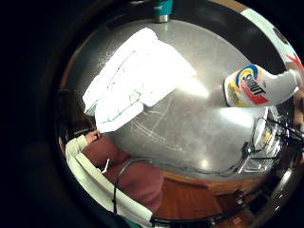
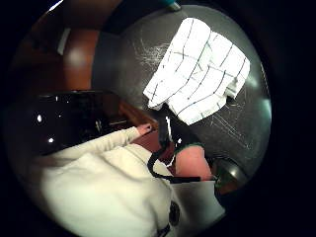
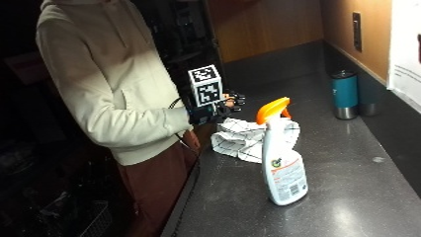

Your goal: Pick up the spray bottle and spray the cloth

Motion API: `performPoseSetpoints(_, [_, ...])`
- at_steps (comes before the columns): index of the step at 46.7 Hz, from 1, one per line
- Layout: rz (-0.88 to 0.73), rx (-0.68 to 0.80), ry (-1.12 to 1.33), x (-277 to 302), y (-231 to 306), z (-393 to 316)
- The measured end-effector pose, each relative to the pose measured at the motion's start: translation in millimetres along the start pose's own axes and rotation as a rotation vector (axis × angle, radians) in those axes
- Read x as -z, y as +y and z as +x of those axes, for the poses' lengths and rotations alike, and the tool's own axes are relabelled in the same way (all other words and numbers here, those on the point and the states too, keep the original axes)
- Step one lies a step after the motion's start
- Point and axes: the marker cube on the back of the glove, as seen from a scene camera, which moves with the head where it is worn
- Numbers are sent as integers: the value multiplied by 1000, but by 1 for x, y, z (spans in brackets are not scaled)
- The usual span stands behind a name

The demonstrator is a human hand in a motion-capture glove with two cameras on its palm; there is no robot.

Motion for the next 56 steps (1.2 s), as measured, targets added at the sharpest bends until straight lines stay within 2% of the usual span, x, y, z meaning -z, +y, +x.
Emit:
performPoseSetpoints(11, [165,-7,-15,21,23,20])
performPoseSetpoints(34, [480,-148,-124,64,82,107])
performPoseSetpoints(49, [651,-278,-236,86,82,184])
performPoseSetpoints(56, [701,-301,-311,83,73,196])
